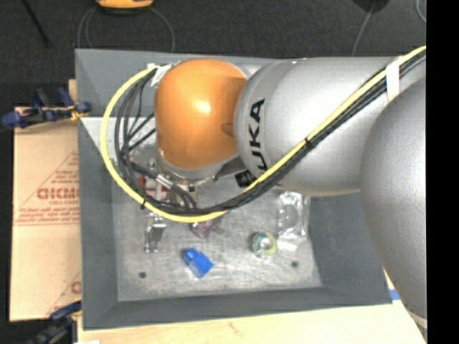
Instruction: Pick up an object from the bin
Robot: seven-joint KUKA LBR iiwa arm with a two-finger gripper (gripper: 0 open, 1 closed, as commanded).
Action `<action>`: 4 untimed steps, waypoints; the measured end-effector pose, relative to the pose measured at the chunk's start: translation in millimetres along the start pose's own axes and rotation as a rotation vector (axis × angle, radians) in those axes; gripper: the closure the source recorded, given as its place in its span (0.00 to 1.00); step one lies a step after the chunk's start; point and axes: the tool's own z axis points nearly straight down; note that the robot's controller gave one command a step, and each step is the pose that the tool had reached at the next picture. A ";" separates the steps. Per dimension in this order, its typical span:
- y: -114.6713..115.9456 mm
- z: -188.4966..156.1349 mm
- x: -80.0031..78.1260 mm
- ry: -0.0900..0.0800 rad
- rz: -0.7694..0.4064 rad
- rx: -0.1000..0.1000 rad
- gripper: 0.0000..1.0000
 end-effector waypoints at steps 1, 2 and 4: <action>-88.3 54.8 28.4 0.005 -0.154 0.006 0.00; -106.8 143.0 8.9 -0.011 -0.123 -0.002 0.00; -107.9 146.0 10.9 -0.001 -0.114 -0.001 0.00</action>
Offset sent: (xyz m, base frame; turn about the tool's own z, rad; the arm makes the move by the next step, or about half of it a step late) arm -0.0289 -0.0830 -0.0530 -0.1594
